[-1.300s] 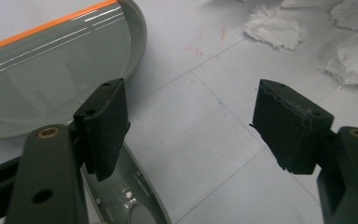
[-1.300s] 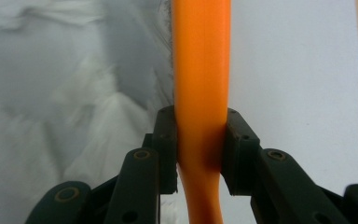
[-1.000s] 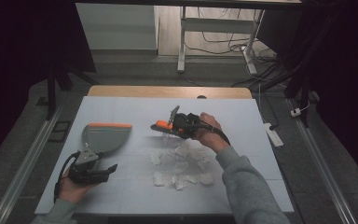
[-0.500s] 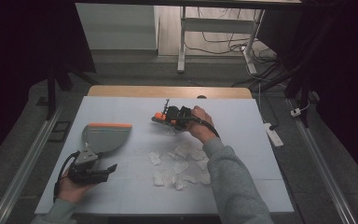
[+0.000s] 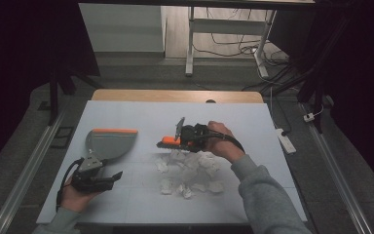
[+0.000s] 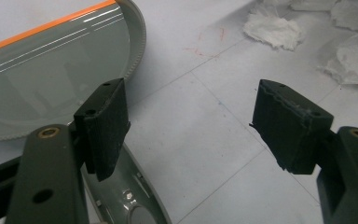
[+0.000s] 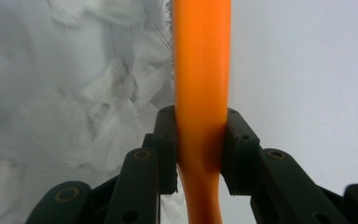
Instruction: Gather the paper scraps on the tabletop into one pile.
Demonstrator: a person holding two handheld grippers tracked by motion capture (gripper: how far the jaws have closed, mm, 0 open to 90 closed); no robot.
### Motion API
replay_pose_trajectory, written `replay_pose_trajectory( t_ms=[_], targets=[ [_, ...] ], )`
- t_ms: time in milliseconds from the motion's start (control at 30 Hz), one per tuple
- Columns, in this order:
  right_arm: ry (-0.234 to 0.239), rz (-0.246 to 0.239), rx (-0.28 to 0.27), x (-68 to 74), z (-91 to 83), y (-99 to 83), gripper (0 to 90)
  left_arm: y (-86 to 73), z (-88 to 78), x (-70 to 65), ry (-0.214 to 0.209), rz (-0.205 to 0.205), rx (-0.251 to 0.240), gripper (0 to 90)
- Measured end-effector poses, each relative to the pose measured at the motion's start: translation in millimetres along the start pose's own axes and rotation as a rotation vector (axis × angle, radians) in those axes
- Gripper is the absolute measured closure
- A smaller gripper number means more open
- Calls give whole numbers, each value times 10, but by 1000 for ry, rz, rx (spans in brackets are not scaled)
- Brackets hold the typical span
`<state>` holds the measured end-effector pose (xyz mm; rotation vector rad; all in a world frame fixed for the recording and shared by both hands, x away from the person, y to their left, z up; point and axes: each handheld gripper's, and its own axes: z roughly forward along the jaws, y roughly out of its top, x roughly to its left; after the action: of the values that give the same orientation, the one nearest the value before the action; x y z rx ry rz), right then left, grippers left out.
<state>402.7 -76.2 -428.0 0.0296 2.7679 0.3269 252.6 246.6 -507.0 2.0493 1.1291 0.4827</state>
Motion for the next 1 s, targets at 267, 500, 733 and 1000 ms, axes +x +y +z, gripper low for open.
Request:
replay_pose_trajectory(
  t_ms=[267, 500, 733, 1000],
  targets=[
    [-49, 105, -157, -64, -311, -137, 702, -5, 8, 12, 1, -4, 2, 278],
    [43, 261, -210, 53, -232, 53, 702, -17, 9, 35, 10, -12, 5, 278],
    [165, 321, -229, 248, 80, 349, 702, -27, 6, 45, 15, -15, 5, 279],
    [272, 430, -265, 336, 304, 533, 702, -35, 6, 60, 16, -18, 8, 279]
  ],
)
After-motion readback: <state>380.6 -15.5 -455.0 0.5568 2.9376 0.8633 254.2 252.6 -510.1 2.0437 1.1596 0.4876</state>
